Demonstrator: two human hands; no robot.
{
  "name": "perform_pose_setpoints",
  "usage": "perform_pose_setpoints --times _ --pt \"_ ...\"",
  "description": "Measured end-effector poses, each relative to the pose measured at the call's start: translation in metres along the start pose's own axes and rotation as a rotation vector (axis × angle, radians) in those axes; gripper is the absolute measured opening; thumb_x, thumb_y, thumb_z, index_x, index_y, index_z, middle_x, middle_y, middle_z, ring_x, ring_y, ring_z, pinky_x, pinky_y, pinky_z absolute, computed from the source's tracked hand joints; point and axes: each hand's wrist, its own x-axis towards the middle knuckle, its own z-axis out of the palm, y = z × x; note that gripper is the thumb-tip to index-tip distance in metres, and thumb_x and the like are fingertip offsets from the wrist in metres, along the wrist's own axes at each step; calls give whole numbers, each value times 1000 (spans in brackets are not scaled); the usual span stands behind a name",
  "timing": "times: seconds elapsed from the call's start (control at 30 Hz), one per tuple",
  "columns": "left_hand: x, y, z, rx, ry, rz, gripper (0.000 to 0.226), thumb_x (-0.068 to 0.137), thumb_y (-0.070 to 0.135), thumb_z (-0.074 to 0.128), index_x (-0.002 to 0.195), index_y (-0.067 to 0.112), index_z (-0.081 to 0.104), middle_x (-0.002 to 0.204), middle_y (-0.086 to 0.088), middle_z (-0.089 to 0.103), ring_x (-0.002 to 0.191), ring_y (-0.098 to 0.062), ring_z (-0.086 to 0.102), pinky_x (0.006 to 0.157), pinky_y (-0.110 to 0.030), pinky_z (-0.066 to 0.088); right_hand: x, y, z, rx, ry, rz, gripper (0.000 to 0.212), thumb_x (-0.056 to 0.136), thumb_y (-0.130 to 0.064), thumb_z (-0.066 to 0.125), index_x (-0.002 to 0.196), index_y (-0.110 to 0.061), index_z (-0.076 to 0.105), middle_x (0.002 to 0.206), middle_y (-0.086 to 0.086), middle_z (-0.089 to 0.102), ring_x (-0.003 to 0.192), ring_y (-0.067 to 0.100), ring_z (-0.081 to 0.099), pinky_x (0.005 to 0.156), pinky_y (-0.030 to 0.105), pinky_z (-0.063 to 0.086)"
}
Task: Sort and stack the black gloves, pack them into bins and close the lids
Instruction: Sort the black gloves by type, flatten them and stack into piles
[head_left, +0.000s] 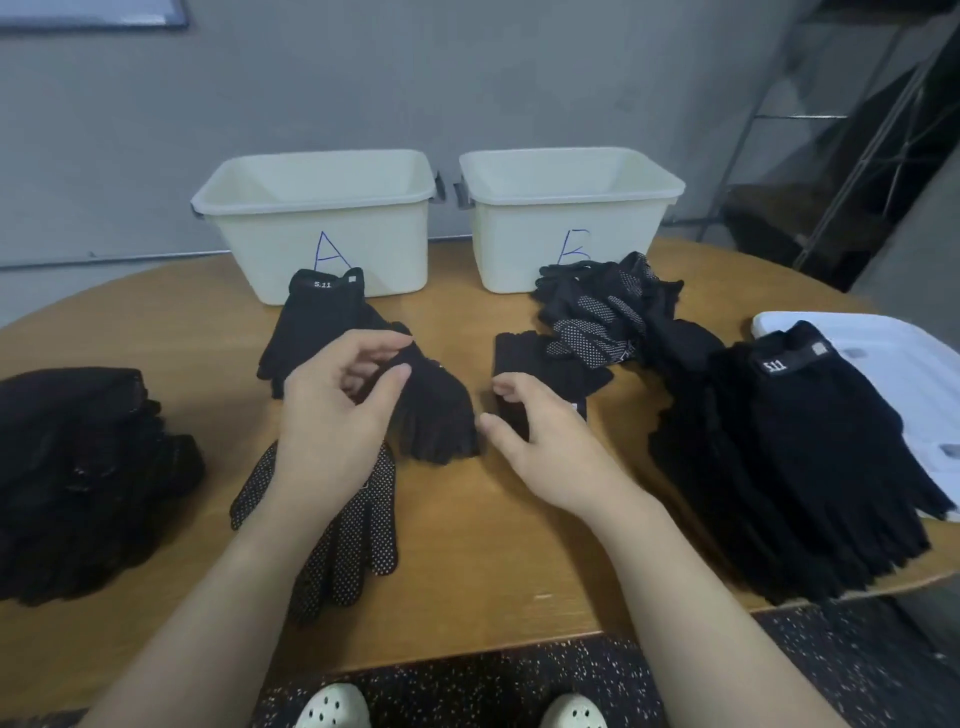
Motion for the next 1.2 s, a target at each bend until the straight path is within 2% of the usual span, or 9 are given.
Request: perform_pose_setpoints --times 0.17,0.27,0.4,0.57,0.73,0.87,0.97,1.1,1.2 --pt "-29 17 -14 55 -103 166 25 91 4 74 107 23 75 106 14 73 104 -4 67 91 -16 50 -6 -4 -6 128 117 -35 27 107 -31 49 115 -12 68 111 -1 70 102 11 61 92 25 44" --pt "-49 23 -3 124 -229 291 27 91 4 75 110 24 75 113 19 71 111 3 65 94 -13 49 -15 -19 -20 268 95 81 52 108 -46 39 97 -8 73 86 4 74 81 17 67 80 33 50" --pt "-76 25 10 78 -304 270 31 89 7 75 113 27 74 112 22 71 106 6 66 92 -14 50 -34 -33 -39 440 -133 257 68 105 -61 33 72 -12 68 64 1 71 56 15 66 56 27 45" --pt "-88 32 13 31 -395 187 35 89 10 78 117 31 73 109 25 73 103 4 69 90 -15 50 -37 -19 -42 443 -189 241 46 97 -49 65 73 -10 71 68 6 72 65 19 72 54 25 49" --pt "-87 37 0 -122 -506 53 33 89 34 74 122 27 71 114 19 75 111 0 69 98 -17 50 -36 -9 -39 587 -200 242 32 102 -18 61 99 14 62 86 25 67 77 24 66 61 25 55" --pt "-80 25 -22 -163 -240 -169 46 90 56 52 125 29 68 124 15 72 120 -4 65 106 -30 48 -36 -14 -45 817 -207 235 26 104 -18 58 108 7 64 111 33 68 96 35 68 89 46 55" --pt "-66 25 -17 -320 -302 -451 66 82 66 63 137 29 62 135 12 67 127 -5 61 114 -42 44 -35 -23 -40 1005 -192 215 28 105 -14 54 122 7 63 124 32 64 108 37 66 102 49 52" --pt "-57 30 -4 -458 -434 -478 29 99 32 65 119 12 73 118 -2 76 115 -20 71 102 -40 55 -33 -26 -29 1052 -139 195 28 105 -16 54 121 5 64 124 32 65 108 38 67 96 48 55" --pt "-60 30 -4 -449 -461 -470 24 96 9 67 120 11 71 111 1 78 101 -12 74 82 -23 58 -34 -27 -28 1072 -92 205 27 106 -17 53 121 1 66 121 28 69 111 39 68 97 50 56"
